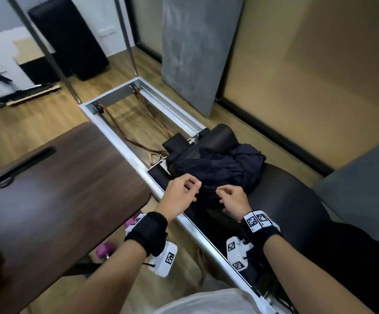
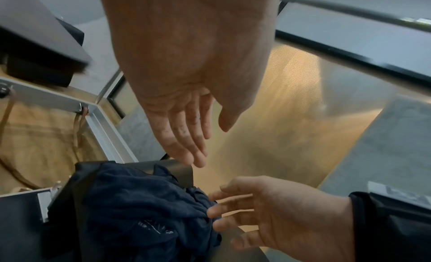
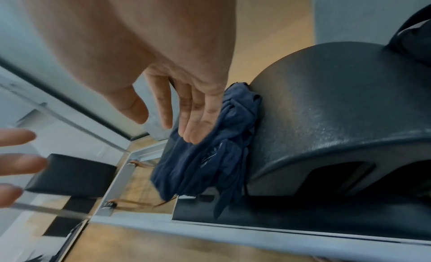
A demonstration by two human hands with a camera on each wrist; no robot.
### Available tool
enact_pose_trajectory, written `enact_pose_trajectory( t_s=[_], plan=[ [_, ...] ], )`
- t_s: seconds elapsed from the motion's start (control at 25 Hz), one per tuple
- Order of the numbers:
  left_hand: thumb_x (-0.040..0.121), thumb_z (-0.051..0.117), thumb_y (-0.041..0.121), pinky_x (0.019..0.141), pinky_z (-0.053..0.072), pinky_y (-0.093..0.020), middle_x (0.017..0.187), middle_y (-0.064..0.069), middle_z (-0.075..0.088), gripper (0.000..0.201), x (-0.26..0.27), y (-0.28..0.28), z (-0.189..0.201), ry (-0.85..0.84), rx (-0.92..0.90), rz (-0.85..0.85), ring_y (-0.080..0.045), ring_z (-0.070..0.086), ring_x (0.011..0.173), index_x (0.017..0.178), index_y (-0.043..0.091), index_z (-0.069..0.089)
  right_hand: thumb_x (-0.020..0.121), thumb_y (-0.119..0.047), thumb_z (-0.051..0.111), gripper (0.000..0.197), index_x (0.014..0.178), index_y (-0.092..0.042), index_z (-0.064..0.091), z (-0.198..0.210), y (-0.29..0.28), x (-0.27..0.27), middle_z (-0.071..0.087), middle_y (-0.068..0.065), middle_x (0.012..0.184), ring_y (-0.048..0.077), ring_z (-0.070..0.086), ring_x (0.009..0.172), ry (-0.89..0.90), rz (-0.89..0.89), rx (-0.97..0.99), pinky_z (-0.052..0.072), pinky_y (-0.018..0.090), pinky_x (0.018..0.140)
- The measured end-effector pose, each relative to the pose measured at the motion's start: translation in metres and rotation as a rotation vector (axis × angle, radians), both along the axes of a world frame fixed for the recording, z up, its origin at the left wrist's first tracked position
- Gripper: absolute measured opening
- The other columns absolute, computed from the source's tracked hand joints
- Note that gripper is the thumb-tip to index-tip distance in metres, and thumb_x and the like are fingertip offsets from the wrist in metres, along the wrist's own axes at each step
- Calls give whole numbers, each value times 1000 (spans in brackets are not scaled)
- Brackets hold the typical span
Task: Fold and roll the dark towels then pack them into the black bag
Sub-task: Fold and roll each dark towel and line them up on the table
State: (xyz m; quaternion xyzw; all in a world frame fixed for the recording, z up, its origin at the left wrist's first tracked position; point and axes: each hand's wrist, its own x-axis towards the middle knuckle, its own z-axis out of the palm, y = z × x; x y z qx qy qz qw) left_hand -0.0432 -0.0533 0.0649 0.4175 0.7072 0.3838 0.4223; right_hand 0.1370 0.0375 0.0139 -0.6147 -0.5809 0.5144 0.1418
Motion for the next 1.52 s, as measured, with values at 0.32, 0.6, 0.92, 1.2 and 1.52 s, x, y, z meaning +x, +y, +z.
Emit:
enact_pose_trajectory(
  t_s=[0.32,0.6,0.92,1.2,1.52],
  plan=[
    [105,62,20,56,48,-14,96,-16,77,12,28,121,-46,-5,-190,46,-33,76,84,95,20,69,98,-14,63,28,124,-13,72,-62,128,32,71,11,124,32,70,110,-151,78,-110,58,47,97],
    [104,63,21,56,49,-14,90,-12,78,12,27,156,-63,11,-240,88,-30,76,79,94,18,70,95,1,59,64,155,-10,40,-87,183,19,36,10,161,32,47,140,-312,284,-75,40,36,114],
    [105,62,22,60,48,-15,91,-9,78,13,23,162,-58,4,-225,89,-27,76,83,100,15,71,88,-12,77,17,104,-15,81,-72,209,31,66,4,111,27,66,100,-221,41,260,54,38,91],
    [103,67,26,77,53,-19,101,-1,71,14,37,156,-38,30,-63,33,-18,68,87,116,22,70,82,0,82,19,94,-15,80,2,201,38,74,2,96,23,69,90,255,-9,411,55,41,91],
    [91,80,47,99,50,-15,134,23,66,61,51,104,38,47,285,7,5,60,124,145,36,54,89,-12,79,12,97,-21,78,118,135,9,78,-1,90,9,71,84,654,153,342,53,19,72]
  ],
)
